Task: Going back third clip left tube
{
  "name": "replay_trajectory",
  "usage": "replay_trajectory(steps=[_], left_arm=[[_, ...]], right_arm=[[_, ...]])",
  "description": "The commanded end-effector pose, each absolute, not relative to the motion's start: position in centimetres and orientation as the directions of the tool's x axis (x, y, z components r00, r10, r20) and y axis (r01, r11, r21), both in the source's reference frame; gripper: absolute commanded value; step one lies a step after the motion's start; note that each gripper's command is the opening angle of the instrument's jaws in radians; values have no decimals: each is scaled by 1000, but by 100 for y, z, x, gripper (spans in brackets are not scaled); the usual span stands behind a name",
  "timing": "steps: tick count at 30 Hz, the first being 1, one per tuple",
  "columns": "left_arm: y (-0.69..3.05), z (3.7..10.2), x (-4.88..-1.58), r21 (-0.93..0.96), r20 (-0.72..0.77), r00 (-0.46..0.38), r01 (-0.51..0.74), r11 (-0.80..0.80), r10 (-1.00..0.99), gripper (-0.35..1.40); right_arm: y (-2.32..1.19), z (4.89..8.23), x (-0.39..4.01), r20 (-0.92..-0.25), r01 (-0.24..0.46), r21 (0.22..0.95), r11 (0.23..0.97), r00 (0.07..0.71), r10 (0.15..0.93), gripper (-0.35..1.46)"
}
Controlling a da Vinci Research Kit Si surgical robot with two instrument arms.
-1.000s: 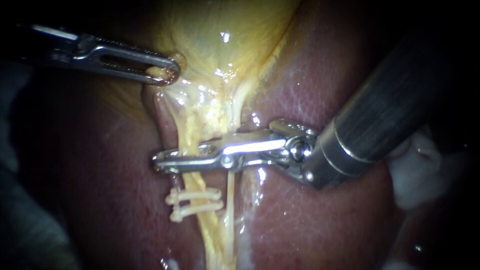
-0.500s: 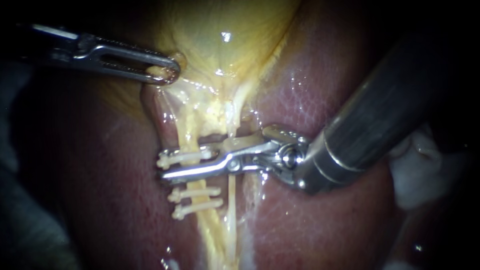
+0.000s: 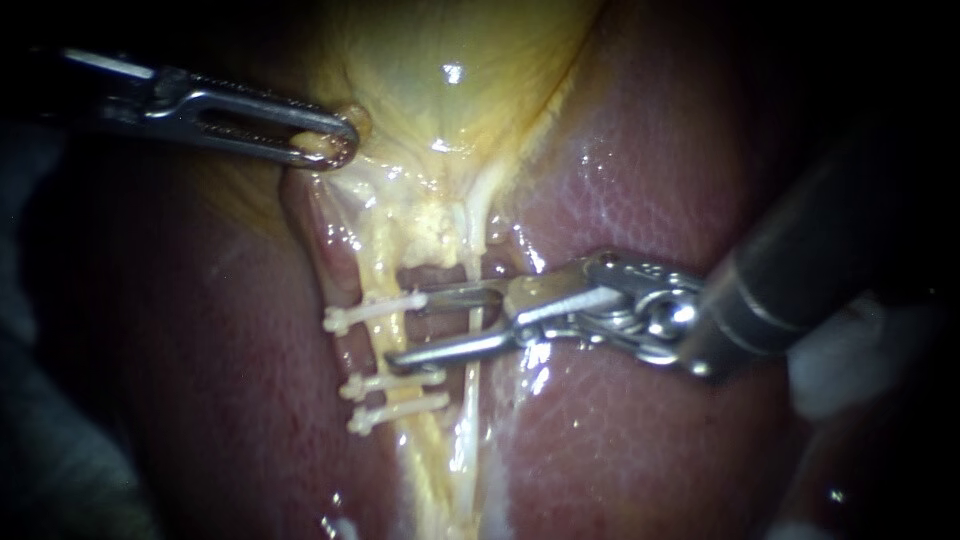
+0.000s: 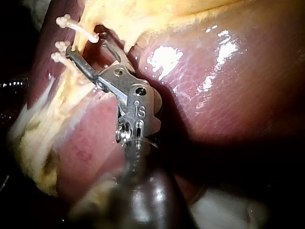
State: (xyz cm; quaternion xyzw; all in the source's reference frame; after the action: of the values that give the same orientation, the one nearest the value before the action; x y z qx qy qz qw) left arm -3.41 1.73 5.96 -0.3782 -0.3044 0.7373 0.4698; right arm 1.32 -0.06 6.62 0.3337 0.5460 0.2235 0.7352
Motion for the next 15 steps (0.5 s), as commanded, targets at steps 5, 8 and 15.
replay_trajectory(steps=[5, 8, 15], left_arm=[[174, 597, -340, -804, -272, -274, -462, -374, 923, -35], [176, 599, -339, -805, -272, -275, -460, -375, 922, -35], [177, 601, -336, -807, -272, -278, -456, -376, 921, -35]], right_arm=[[-15, 627, 100, -760, 41, 593, 804, 360, 541, 50], [-18, 610, 84, -792, 43, 540, 841, 362, 491, 50], [-15, 590, 51, -815, 36, 461, 887, 414, 406, 50]])
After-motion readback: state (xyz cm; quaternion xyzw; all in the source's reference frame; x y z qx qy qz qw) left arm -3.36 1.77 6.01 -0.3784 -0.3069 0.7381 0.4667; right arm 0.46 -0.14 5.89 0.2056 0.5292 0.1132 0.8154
